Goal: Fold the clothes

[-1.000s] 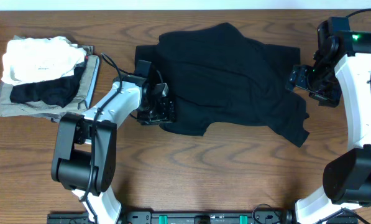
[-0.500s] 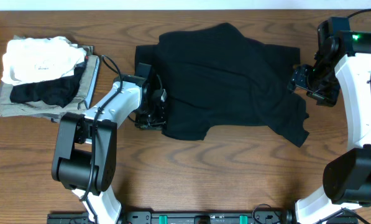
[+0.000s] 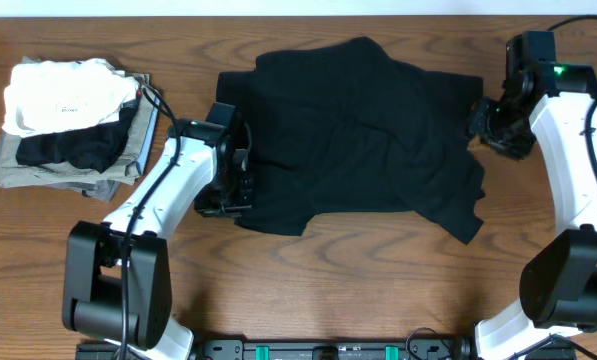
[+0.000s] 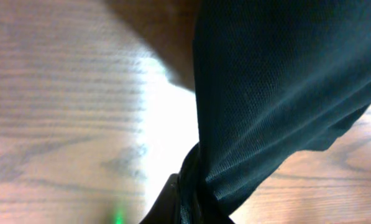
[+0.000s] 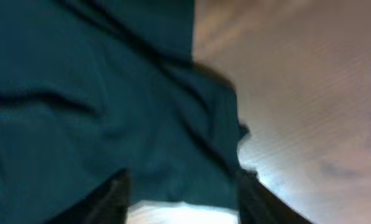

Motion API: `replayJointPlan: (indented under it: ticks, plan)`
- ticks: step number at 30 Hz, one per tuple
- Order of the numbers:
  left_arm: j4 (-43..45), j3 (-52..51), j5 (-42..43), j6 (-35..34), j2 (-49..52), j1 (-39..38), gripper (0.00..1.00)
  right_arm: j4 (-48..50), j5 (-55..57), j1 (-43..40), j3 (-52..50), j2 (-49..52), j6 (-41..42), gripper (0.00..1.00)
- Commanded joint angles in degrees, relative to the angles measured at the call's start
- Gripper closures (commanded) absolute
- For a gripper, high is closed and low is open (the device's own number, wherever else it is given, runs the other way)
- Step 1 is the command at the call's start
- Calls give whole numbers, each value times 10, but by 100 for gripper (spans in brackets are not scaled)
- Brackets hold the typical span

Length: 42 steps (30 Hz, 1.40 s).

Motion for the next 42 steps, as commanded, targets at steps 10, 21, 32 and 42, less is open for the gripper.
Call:
replayJointPlan:
  ticks: [10, 21, 32, 42]
  plan:
    - [-26, 0, -22, -8, -4, 1, 94, 122, -35, 16, -44, 43, -18, 64]
    - [-21, 0, -28, -7, -4, 1, 94, 219, -14, 1, -44, 128, -18, 89]
    - [-15, 0, -28, -8, -4, 1, 94, 291, 15, -17, -44, 182, -15, 99]
    - [1, 0, -28, -8, -4, 1, 94, 325, 14, -55, -44, 200, -16, 76]
